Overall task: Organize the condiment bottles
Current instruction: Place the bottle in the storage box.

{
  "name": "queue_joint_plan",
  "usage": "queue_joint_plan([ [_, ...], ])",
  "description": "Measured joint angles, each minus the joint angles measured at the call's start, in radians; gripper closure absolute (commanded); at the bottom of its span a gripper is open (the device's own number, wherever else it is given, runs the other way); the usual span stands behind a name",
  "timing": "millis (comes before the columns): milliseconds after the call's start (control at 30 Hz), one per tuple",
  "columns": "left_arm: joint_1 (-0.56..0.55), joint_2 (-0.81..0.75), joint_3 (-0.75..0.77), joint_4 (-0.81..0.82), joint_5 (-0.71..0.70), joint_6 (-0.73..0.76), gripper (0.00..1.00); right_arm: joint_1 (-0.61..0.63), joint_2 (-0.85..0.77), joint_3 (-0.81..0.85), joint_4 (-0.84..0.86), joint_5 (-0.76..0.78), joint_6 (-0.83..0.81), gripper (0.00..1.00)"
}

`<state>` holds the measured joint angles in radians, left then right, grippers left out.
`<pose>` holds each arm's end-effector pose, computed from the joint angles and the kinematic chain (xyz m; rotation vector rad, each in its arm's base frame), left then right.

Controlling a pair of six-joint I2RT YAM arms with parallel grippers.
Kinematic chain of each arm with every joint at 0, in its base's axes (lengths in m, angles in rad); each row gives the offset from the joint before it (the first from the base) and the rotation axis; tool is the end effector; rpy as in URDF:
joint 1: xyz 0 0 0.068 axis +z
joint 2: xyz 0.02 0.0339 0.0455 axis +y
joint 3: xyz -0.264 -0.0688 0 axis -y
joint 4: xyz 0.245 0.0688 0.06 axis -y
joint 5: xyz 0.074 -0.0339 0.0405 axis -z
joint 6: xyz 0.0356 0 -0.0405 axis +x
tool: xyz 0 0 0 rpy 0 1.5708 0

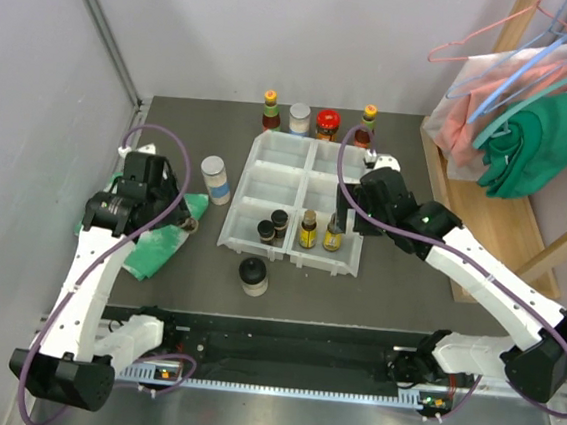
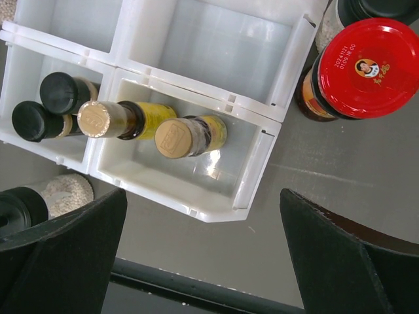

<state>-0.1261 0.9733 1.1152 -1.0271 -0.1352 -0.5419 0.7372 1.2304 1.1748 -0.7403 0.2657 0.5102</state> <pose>0.1739 -0.0172 0.3412 -0.5633 2.3836 -0.1299 0.1955 0.1649 0.3312 -0.1387 2.3477 0.3049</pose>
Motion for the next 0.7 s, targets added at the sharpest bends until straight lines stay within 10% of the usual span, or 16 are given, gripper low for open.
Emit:
queue_joint_plan([
  [700,-0.158,0.372,0.252,0.033,0.095,0.133,1.0,0.0,-0.057,-0.002,-0.046,0.027,0.001,0.01],
])
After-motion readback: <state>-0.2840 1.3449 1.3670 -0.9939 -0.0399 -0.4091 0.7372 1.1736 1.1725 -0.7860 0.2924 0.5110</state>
